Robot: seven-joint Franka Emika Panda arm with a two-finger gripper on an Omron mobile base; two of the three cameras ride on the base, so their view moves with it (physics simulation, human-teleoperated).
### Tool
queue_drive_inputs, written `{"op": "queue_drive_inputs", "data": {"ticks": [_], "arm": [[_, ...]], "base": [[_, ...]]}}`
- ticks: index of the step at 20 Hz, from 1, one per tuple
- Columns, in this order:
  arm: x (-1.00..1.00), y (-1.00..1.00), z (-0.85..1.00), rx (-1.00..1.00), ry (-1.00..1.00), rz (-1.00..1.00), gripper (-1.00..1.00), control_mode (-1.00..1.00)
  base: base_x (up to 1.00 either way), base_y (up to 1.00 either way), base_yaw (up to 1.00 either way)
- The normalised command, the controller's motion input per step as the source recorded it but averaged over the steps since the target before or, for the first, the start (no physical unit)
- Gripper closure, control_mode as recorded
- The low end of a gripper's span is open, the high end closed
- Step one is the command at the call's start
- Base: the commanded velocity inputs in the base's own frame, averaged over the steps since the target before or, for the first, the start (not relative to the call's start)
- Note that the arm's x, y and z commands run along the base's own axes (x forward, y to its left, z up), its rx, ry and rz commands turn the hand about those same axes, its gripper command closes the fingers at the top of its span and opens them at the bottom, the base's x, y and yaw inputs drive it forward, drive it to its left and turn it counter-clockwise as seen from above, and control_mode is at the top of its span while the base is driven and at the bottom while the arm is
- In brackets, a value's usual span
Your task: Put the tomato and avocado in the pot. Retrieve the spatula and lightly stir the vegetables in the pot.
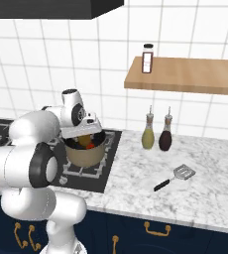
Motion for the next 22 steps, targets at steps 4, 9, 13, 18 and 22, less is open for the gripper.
{"op": "queue_drive_inputs", "data": {"ticks": [4, 9, 13, 18, 22], "arm": [[0.34, 0.04, -0.24, 0.00, 0.07, -0.01, -1.00, -1.00], [0.13, 0.01, -0.10, 0.00, 0.05, -0.01, -1.00, -1.00], [-0.05, 0.00, 0.02, 0.04, 0.00, 0.00, -1.00, -1.00], [-0.19, 0.00, 0.08, 0.03, -0.03, 0.00, -1.00, -1.00], [-0.61, -0.14, 0.78, 0.02, -0.12, -0.07, -1.00, -1.00]], "base": [[0.00, 0.00, 0.00], [0.00, 0.00, 0.00], [0.00, 0.00, 0.00], [0.00, 0.00, 0.00], [0.00, 0.00, 0.00]]}}
